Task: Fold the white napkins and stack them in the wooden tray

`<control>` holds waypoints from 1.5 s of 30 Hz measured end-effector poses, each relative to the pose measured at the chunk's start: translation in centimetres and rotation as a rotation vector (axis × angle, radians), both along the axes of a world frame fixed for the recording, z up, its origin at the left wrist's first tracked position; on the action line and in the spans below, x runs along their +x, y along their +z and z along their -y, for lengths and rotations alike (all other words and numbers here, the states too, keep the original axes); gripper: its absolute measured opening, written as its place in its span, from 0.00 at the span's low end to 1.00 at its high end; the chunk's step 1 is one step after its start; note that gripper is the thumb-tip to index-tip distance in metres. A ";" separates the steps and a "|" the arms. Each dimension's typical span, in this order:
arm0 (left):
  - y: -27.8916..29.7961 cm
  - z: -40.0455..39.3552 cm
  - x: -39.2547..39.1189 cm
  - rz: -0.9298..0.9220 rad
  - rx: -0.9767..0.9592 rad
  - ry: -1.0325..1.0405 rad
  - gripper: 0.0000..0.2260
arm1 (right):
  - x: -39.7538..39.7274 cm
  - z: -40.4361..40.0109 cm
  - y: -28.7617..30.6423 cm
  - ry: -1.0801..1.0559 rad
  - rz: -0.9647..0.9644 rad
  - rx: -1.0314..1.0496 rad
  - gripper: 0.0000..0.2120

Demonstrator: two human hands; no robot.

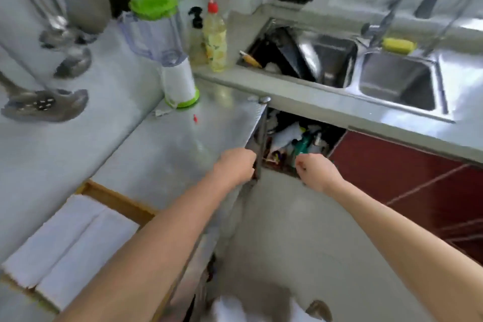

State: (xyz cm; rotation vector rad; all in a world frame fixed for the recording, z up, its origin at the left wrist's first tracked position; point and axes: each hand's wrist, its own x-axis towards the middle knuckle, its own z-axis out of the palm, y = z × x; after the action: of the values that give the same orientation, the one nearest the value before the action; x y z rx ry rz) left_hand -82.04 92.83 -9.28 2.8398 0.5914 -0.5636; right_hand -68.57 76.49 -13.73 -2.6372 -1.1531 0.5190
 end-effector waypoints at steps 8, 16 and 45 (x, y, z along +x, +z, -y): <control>0.7 29.1 23.5 -0.035 0.043 -0.615 0.12 | 13.0 36.4 1.5 -0.640 -0.019 -0.235 0.10; 1.5 54.1 37.8 0.101 -0.040 -1.060 0.11 | 17.3 60.3 3.5 -1.110 0.045 -0.135 0.09; -1.5 90.7 74.8 0.100 -0.200 -1.257 0.22 | 51.5 95.3 0.7 -0.867 0.206 -0.509 0.19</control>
State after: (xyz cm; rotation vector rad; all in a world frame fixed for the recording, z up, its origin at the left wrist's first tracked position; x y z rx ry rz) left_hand -7.20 2.13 -10.74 2.6775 -1.2801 -0.5482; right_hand -17.03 -18.86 -13.07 -3.2916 0.2083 0.3863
